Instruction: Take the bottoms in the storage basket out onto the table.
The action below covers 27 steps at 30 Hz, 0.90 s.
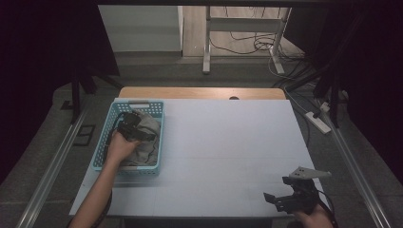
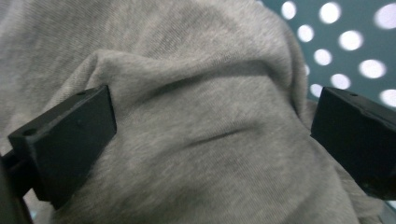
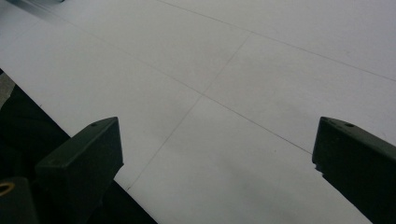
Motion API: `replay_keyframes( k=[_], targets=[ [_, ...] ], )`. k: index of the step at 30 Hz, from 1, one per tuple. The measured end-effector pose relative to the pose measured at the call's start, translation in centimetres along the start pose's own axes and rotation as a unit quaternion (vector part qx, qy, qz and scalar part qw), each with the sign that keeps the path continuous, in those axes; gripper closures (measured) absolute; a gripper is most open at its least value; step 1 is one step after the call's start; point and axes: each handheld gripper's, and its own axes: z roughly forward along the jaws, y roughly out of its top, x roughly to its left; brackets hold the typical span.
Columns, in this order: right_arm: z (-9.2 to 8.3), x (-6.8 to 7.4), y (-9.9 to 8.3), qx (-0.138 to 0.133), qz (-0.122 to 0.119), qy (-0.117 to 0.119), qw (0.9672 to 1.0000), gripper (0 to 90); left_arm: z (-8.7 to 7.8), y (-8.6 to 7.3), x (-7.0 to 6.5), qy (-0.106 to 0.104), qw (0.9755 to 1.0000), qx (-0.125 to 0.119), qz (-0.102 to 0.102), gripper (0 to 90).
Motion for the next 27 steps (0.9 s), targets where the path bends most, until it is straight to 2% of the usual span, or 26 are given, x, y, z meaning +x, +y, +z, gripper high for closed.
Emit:
replay_keyframes(
  k=[7, 10, 14, 17, 20, 25, 27],
  targets=[
    [0.0, 0.0, 0.0, 0.0, -0.002, 0.0, 1.0, 2.2, 1.1, -0.2, 0.2, 0.005, 0.9998, 0.015, -0.014, 0.0],
    [0.0, 0.1, 0.0, -0.001, -0.003, -0.001, 1.0, 2.2, 1.3, -0.1, 0.1, 0.009, 0.9994, 0.029, -0.019, 0.0],
    [0.0, 0.1, 0.0, -0.001, -0.003, -0.002, 1.0, 2.2, 1.4, -0.1, 0.1, 0.023, 0.9988, 0.04, -0.018, 3.3],
    [0.0, 0.1, 0.0, -0.001, -0.003, -0.002, 1.0, 2.2, 1.3, -0.2, 0.0, 0.04, 0.9983, 0.039, -0.017, 11.7],
    [0.0, 0.1, 0.0, 0.001, -0.005, -0.001, 1.0, 2.2, 0.9, -0.4, 0.0, 0.05, 0.9975, 0.035, -0.036, 23.9],
    [-0.1, 0.1, 0.0, 0.0, -0.007, -0.003, 1.0, 2.2, 0.3, -0.7, 0.3, 0.046, 0.9964, 0.032, -0.063, 44.5],
    [0.0, 0.1, -0.1, -0.001, -0.006, -0.003, 1.0, 2.2, 0.1, -0.7, 0.4, 0.043, 0.9961, 0.036, -0.069, 49.1]
  ],
)
